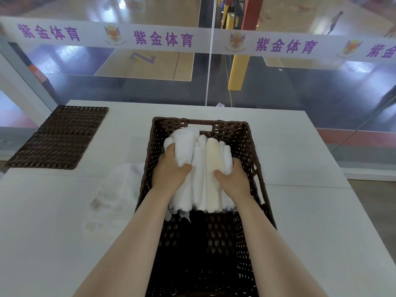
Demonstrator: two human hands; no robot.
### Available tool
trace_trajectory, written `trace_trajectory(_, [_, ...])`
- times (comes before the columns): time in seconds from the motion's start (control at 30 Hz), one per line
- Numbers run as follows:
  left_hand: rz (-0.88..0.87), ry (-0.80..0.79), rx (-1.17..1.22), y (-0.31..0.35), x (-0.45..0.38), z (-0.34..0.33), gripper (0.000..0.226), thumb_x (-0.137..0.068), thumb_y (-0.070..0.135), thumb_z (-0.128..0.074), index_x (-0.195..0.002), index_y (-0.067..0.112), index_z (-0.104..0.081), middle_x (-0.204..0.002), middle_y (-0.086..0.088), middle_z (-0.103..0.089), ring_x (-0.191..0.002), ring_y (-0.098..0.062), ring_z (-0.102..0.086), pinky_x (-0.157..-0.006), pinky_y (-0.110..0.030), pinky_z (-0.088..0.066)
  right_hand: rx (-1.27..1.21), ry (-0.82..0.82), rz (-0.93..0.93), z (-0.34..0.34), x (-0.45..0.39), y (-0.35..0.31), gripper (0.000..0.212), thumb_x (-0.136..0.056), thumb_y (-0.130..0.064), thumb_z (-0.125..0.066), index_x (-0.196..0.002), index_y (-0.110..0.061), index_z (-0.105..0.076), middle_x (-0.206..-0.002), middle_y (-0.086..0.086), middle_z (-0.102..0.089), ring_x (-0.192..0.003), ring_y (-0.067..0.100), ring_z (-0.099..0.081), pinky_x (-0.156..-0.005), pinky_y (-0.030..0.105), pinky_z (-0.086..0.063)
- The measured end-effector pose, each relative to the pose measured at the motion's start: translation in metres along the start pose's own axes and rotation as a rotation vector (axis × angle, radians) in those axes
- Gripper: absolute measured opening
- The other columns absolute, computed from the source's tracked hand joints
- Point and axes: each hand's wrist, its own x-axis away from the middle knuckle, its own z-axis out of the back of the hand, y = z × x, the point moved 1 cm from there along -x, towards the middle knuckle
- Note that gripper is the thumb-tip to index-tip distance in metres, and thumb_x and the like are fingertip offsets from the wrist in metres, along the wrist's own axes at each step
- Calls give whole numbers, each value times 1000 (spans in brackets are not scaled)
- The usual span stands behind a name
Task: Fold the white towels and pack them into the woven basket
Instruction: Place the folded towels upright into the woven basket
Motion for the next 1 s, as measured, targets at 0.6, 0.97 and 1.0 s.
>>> trace_trajectory(0.6, [-293, -79, -744, -19, -1, -35, 64, -99, 52, -17, -155, 30, 4, -163, -7, 15, -149, -30, 12, -118, -57, 4, 953, -74, 292, -31, -10, 0, 60, -102, -45, -20, -157, -29, -1, -165, 3, 9, -150, 28, 12, -120, 49, 11])
trace_trajectory(0.97, [-242, -156, -856, 0, -8, -35, 66, -99, 56, -10, -154, 28, 14, -160, -9, 23, -147, -33, 21, -115, -61, 9, 915, -67, 299, -25, -16, -8, 60, -103, -44, -26, -157, -27, -5, -165, 6, 8, -150, 30, 9, -120, 53, 7])
trace_trajectory(1.0, [-255, -158, -853, -1, -5, -38, 67, -98, 58, -10, -154, 29, 15, -160, -8, 23, -147, -32, 22, -115, -61, 10, 920, -77, 297, -27, -14, -7, 61, -103, -45, -25, -157, -27, -5, -164, 6, 8, -150, 31, 9, -120, 53, 8])
